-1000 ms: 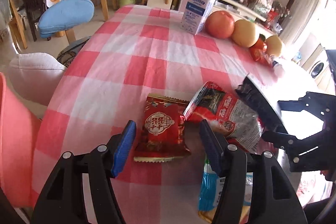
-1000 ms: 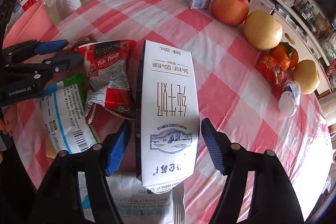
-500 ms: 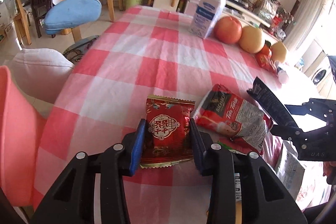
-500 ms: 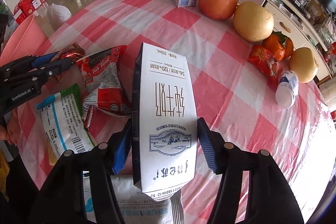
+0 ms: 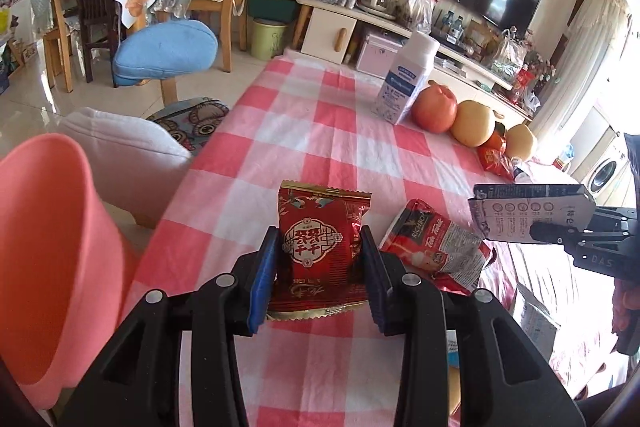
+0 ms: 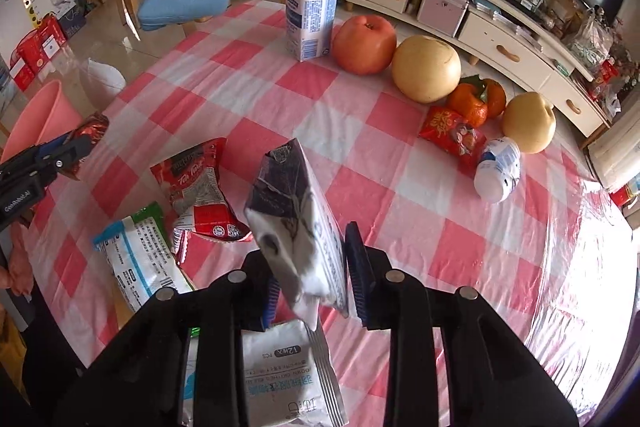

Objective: Collect trash
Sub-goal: 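Carry the red packet and the milk carton toward the pink bucket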

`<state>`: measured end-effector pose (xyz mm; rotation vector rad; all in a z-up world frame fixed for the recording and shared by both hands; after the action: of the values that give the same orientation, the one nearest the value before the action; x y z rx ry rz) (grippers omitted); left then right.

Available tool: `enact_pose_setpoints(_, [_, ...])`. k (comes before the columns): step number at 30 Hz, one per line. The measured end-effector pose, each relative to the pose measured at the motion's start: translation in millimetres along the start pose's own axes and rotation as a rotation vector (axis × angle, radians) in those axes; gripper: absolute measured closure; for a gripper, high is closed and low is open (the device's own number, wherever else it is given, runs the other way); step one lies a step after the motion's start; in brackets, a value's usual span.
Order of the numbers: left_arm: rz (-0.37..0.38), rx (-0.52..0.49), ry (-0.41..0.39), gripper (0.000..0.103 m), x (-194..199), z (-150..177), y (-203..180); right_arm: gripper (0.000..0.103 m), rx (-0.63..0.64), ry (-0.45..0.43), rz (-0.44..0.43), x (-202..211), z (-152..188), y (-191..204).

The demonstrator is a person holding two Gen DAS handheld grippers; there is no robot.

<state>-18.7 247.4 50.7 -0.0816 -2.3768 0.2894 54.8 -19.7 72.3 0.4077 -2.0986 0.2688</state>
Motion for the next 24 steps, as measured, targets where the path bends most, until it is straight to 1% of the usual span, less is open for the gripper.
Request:
enact_pose_setpoints(5, [-0.004, 0.016, -0.018, 0.062, 9.4, -0.4, 8.3, 0.072, 0.011, -0.018, 0.013, 6.2, 2.6, 9.5])
enact_pose_setpoints(14, [0.0, 0.049, -0.054, 0.062, 24.6, -2.6, 18.2, 0.073, 0.042, -0.146, 0.025, 45.2, -9.3, 35.3])
enact_pose_setpoints(22, [-0.004, 0.098, -0.099, 0.062, 41.8, -4.3, 33.7, 0.073, 0.052, -0.23, -0.008, 73.5, -16.2, 63.3])
enact_pose_setpoints(24, [-0.008, 0.111, -0.115, 0.062, 46.9, -5.4, 37.7, 0.073, 0.051, -0.261, -0.036, 83.8, -19.4, 75.6])
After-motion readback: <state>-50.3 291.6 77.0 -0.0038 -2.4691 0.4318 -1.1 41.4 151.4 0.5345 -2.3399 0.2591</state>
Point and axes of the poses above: each gripper's, at about its wrist camera, not at the fingertips, and x roughly against the way its jaws point, y to its left, z to its underside, the point moved 2 cm from there along -x, roughly the way its jaws point, and after that the axes turned 5 degrees about -y, right-handed, at the moved point
